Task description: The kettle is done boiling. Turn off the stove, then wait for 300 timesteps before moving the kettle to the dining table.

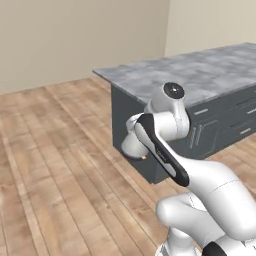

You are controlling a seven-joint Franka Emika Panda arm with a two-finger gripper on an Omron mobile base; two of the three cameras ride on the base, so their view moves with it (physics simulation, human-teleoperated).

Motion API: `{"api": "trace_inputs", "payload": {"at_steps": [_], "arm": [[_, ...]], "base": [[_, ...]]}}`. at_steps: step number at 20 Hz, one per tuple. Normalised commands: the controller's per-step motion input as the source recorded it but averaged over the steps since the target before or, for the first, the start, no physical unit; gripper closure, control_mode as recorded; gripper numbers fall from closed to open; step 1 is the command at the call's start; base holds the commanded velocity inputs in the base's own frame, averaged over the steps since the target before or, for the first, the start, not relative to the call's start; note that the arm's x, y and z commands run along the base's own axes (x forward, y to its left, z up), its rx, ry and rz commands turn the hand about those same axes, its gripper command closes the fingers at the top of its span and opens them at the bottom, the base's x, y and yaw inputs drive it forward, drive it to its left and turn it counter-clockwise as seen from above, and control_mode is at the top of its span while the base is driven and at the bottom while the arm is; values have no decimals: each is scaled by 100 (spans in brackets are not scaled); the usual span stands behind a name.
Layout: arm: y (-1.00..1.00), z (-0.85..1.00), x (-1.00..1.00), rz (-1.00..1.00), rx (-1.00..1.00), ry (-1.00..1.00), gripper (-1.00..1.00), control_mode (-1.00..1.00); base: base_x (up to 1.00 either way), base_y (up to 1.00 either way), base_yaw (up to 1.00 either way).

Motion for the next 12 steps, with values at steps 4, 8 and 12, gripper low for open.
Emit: {"api": "trace_inputs", "payload": {"at_steps": [4,8,12], "arm": [[0,0,0,0,0,0,100,100],[0,0,0,0,0,0,100,100],[0,0,0,0,0,0,100,100]], "base": [[54,59,-27],[55,62,-25],[57,61,-25]]}}
